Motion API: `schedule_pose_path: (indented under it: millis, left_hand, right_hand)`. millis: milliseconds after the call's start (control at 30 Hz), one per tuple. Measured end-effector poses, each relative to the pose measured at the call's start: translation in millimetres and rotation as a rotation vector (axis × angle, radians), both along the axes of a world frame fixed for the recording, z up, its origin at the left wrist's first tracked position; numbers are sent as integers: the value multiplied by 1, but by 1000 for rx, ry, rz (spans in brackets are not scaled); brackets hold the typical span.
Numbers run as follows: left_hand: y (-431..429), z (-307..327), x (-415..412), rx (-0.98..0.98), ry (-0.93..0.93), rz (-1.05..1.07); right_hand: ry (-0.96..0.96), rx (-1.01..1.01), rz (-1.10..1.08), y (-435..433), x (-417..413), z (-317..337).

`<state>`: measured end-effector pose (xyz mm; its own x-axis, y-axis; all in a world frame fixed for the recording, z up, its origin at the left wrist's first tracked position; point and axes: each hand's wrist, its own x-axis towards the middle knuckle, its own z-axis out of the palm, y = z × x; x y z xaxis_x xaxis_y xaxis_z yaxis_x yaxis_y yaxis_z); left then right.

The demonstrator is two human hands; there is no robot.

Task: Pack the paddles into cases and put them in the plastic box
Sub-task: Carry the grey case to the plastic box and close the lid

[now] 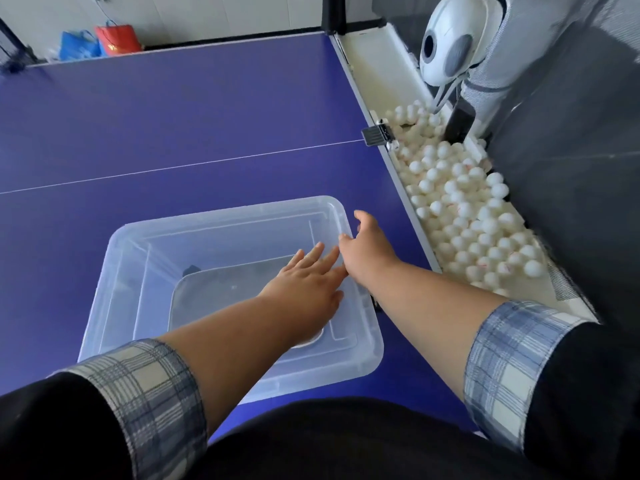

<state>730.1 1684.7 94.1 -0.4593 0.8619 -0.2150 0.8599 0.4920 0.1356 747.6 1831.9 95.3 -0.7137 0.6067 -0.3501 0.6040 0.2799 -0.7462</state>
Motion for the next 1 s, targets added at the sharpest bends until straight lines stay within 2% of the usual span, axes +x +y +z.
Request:
schedule_pose_path:
  millis: [200, 300, 467, 600, 733, 833, 1000]
  left_hand:
    - [-5, -15, -2, 54, 38, -18]
    - [-5, -17, -1, 61, 43, -12]
    - [-3, -14, 2, 86, 45, 10]
    - [-1, -10, 7, 91, 54, 21]
    - [1, -5, 7, 0, 93, -65]
    - [2, -3, 5, -14, 102, -79]
    - [0, -12, 1, -21, 137, -98]
  right_hand:
    - [-209, -192, -138, -1, 2, -4]
    - [-293, -152, -91, 1, 2, 0]
    - [-149, -40, -57, 2, 16, 3]
    - [-8, -268, -22, -1, 41, 6]
    - [9, -409, -65, -11, 54, 7]
    - [7, -385, -36, -13, 55, 13]
    - [-81, -171, 93, -19, 52, 17]
